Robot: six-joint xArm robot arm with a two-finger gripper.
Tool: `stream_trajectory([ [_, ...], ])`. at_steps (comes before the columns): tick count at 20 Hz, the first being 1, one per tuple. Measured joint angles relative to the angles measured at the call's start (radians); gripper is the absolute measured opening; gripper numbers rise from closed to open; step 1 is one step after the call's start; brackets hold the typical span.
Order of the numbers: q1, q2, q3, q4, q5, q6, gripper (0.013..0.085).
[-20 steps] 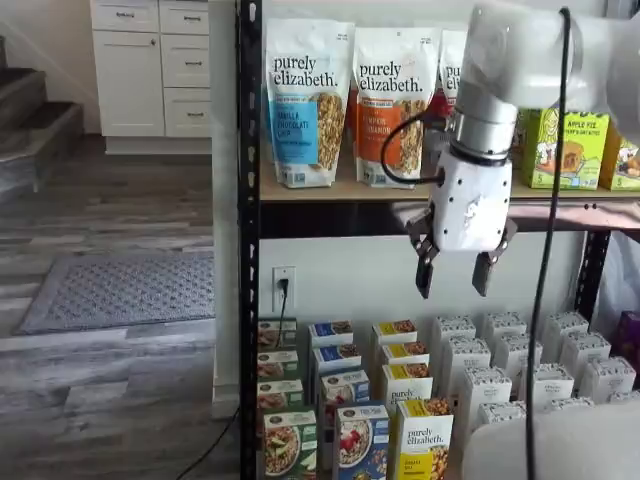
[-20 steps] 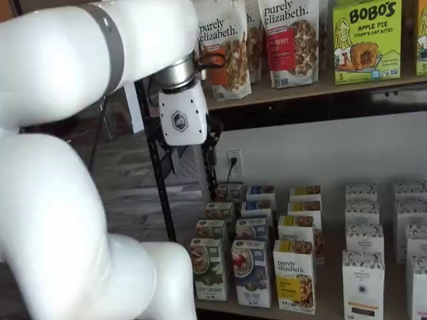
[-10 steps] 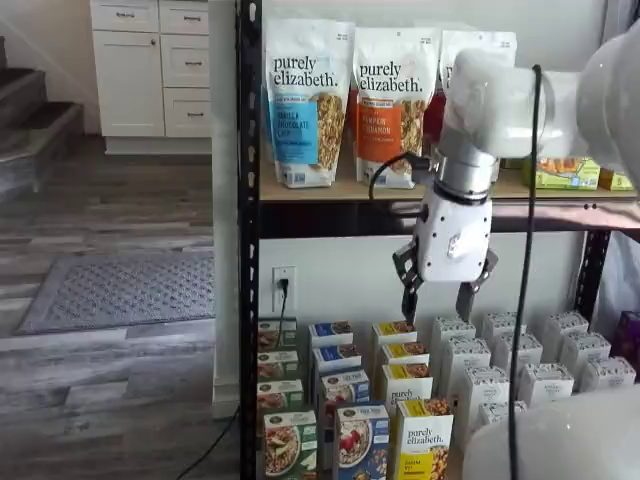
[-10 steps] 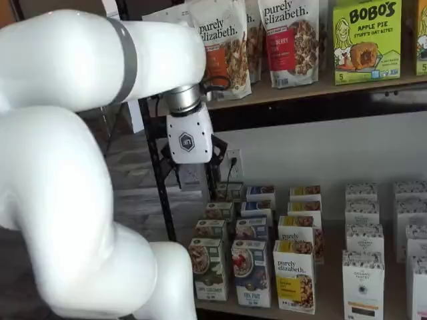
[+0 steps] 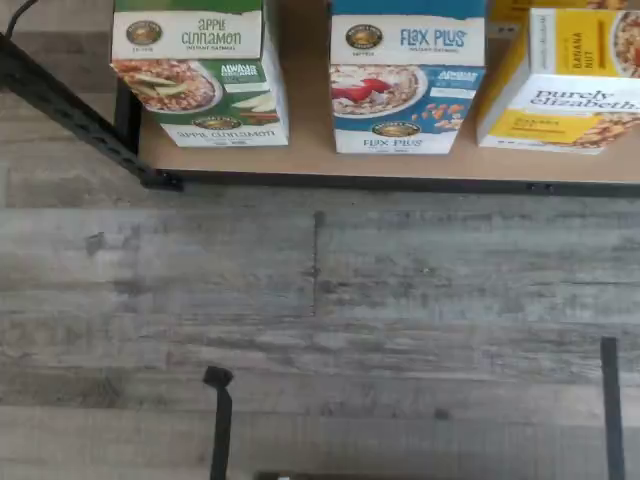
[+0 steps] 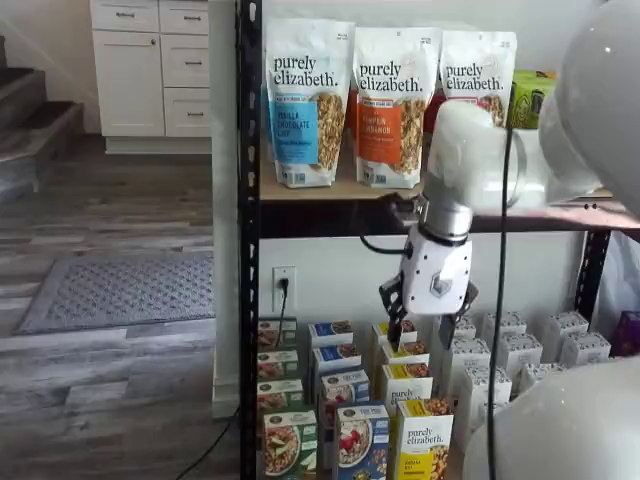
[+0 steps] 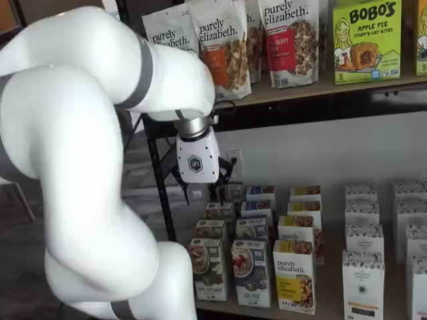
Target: Pick up the blue and white box that is on the bottom shelf, the second box from the left
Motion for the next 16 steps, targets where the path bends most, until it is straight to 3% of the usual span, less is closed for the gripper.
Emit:
stream_trajectory([
  [8, 0.011, 0.142, 0.014, 0.018, -0.154, -0.010, 0.0850],
  [16, 0.032, 0.286, -0.010, 0.010, -0.276, 0.010, 0.0850],
])
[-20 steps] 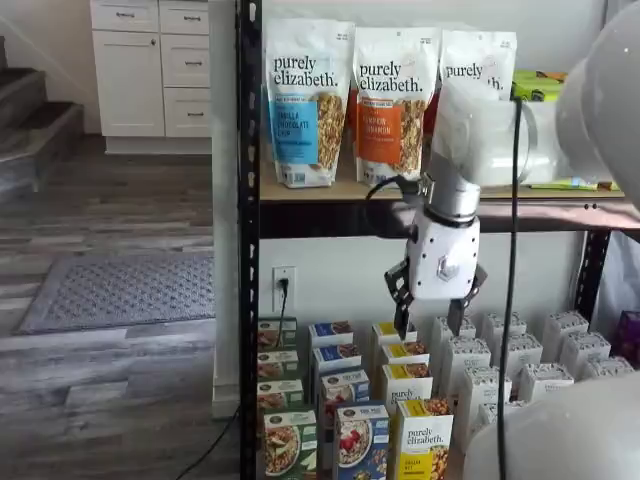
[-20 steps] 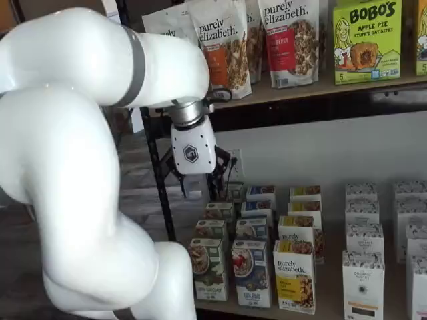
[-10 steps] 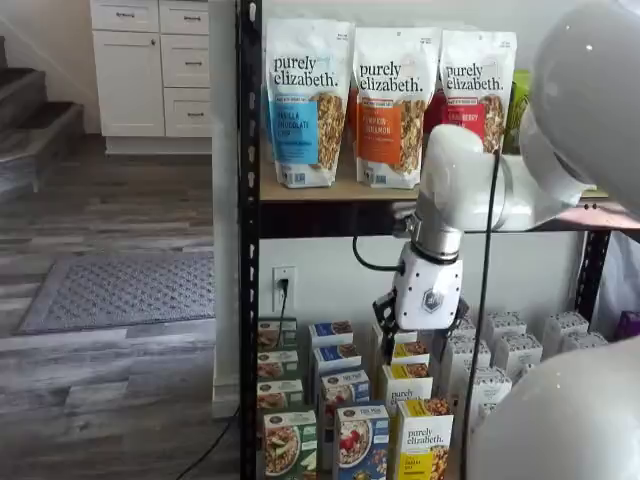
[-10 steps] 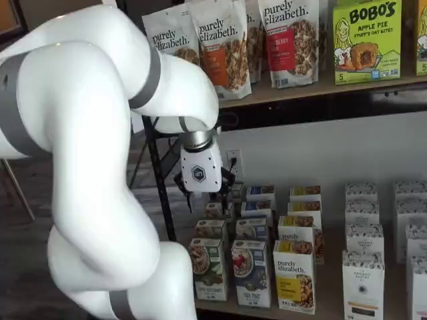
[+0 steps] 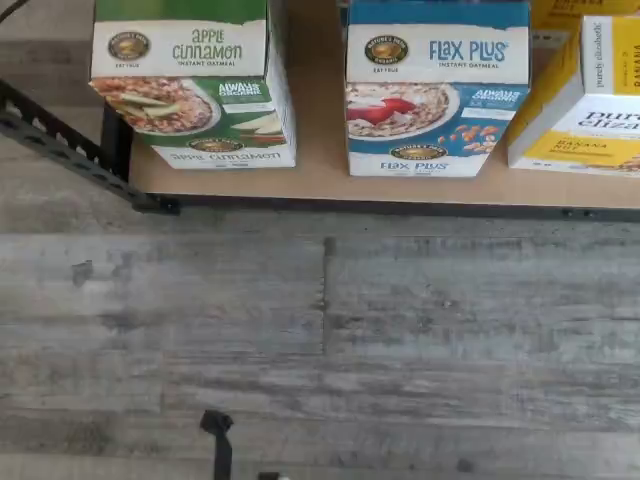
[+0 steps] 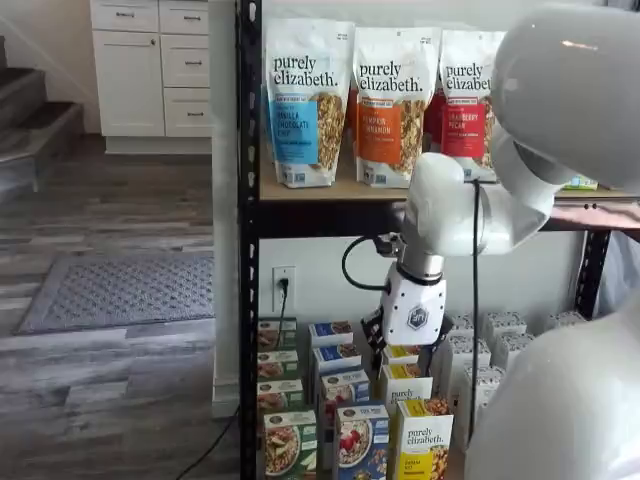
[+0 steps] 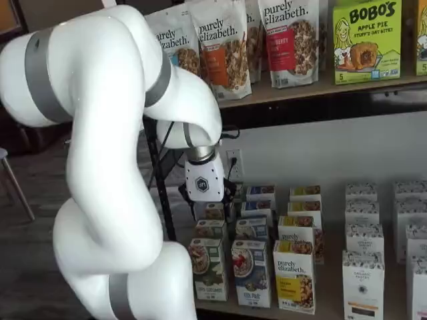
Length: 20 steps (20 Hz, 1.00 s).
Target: Pick up the blue and white box that is on the bottom shelf, the second box from the left
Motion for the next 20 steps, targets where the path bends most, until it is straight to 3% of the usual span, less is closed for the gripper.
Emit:
stream_trajectory([
  [7, 0.004, 0.105, -0.025, 0.018, -0.099, -0.016, 0.0850],
  [20, 0.012, 0.292, -0.085, -0.028, -0.242, 0.025, 0.0850],
])
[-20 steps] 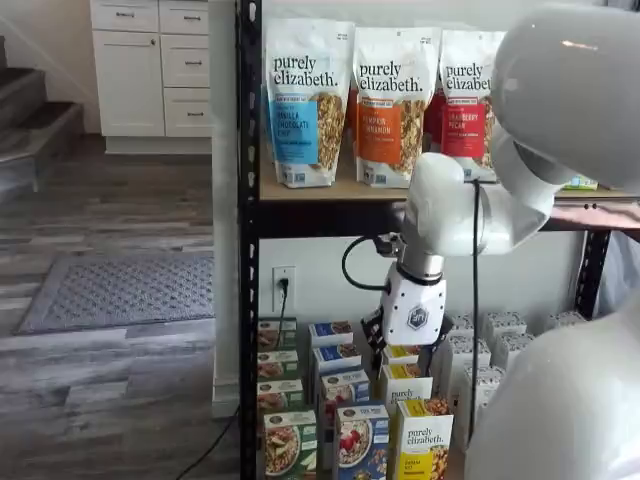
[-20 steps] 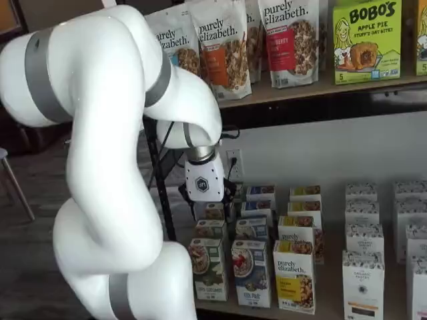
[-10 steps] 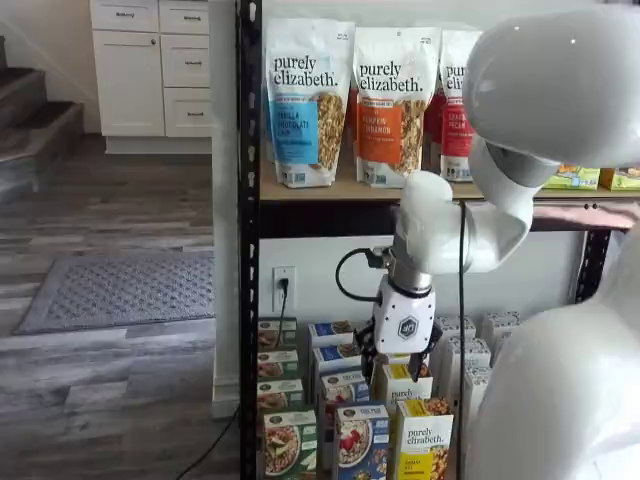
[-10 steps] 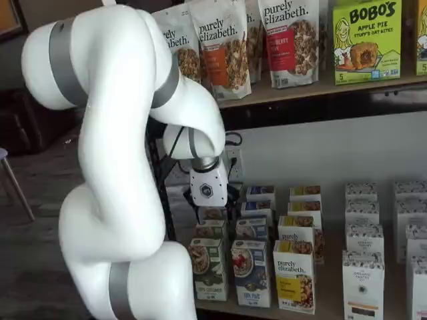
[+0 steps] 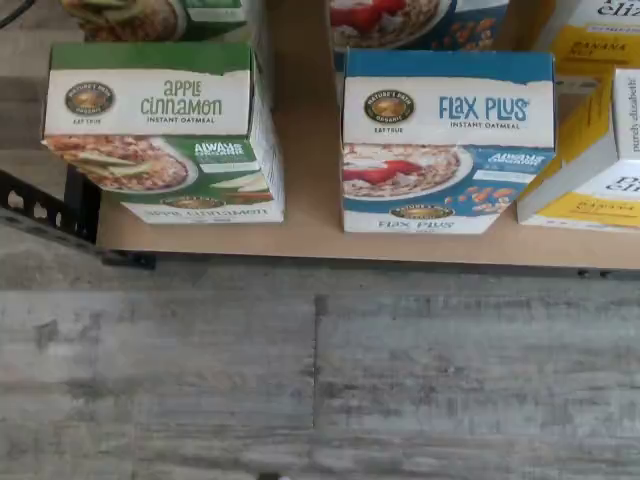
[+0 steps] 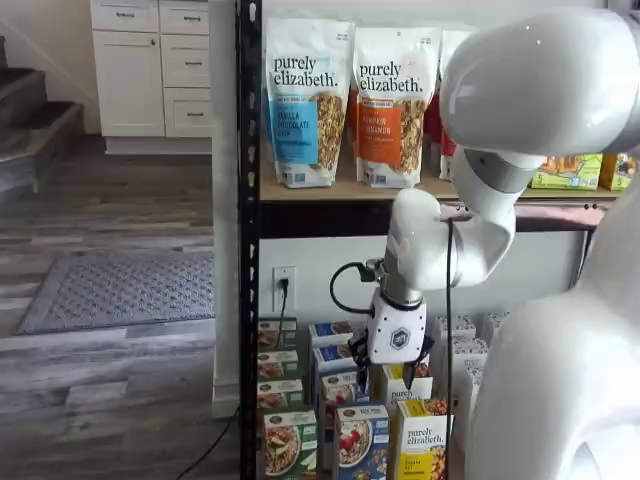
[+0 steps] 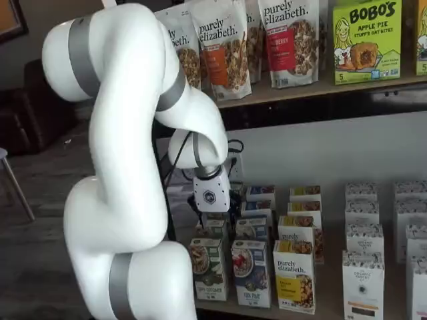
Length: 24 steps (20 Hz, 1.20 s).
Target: Pick up the blue and white box that is on the bottom shelf, the second box from the left
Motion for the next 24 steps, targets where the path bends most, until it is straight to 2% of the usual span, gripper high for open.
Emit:
stream_trajectory([
  [7, 0.010, 0.055, -0.013, -0.014, -0.049, 0.021, 0.0850],
  [12, 0.010, 0.098, -0.028, -0.070, -0.081, 0.072, 0.0850],
  [17, 0.010, 0.168, -0.059, -0.056, -0.130, 0.058, 0.0850],
  [22, 0.010, 0.241, -0.088, -0.019, -0.172, 0.022, 0.0850],
  [24, 0.005, 0.267, -0.100, -0.029, -0.186, 0.028, 0.0850],
])
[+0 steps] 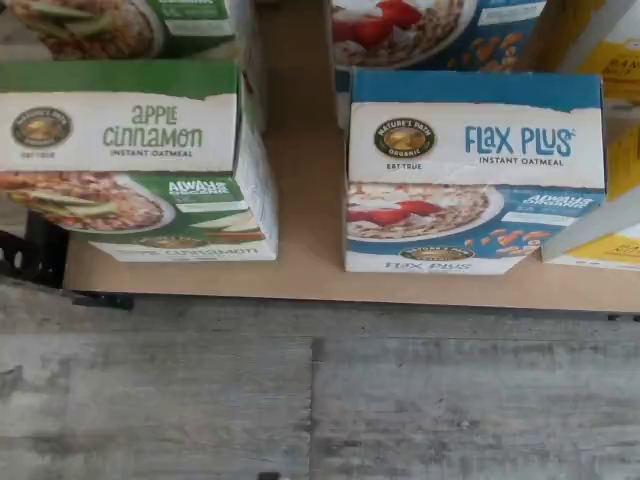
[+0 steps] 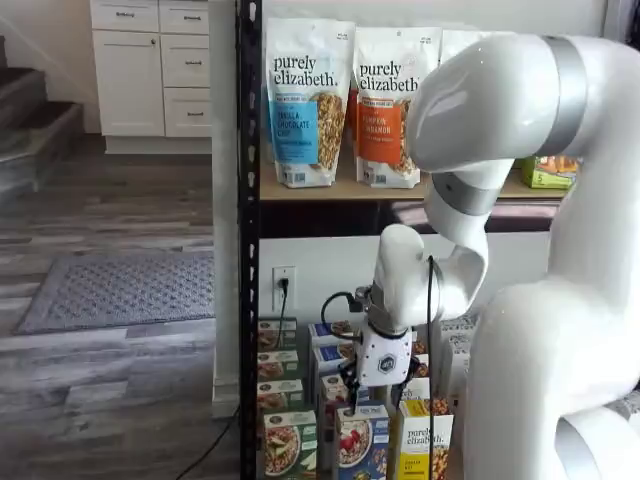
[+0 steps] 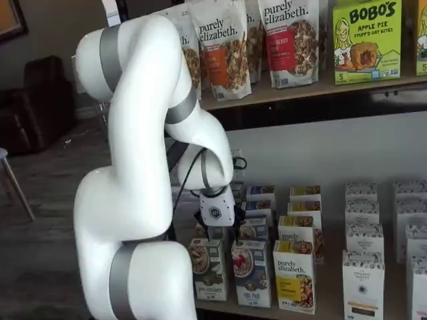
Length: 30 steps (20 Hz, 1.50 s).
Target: Pick up the blue and white box that is on the bottom shelf, the second box from the left
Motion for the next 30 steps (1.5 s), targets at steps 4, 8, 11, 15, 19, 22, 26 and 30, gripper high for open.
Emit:
stream_trajectory([
  [4, -0.009, 0.046, -0.022, -0.036, -0.025, 0.025, 0.0850],
  [8, -0.016, 0.099, -0.052, -0.033, -0.049, 0.015, 0.0850],
  [11, -0.020, 0.135, -0.072, -0.028, -0.070, 0.006, 0.0850],
  [15, -0.024, 0.177, -0.099, -0.011, -0.089, -0.015, 0.0850],
  [19, -0.031, 0.215, -0.126, -0.007, -0.103, -0.026, 0.0850],
  [22, -0.032, 0.242, -0.145, 0.051, -0.117, -0.084, 0.0850],
  [26, -0.038, 0.269, -0.165, 0.072, -0.120, -0.111, 0.0850],
  [30, -0.041, 0.294, -0.184, 0.052, -0.124, -0.095, 0.0850],
])
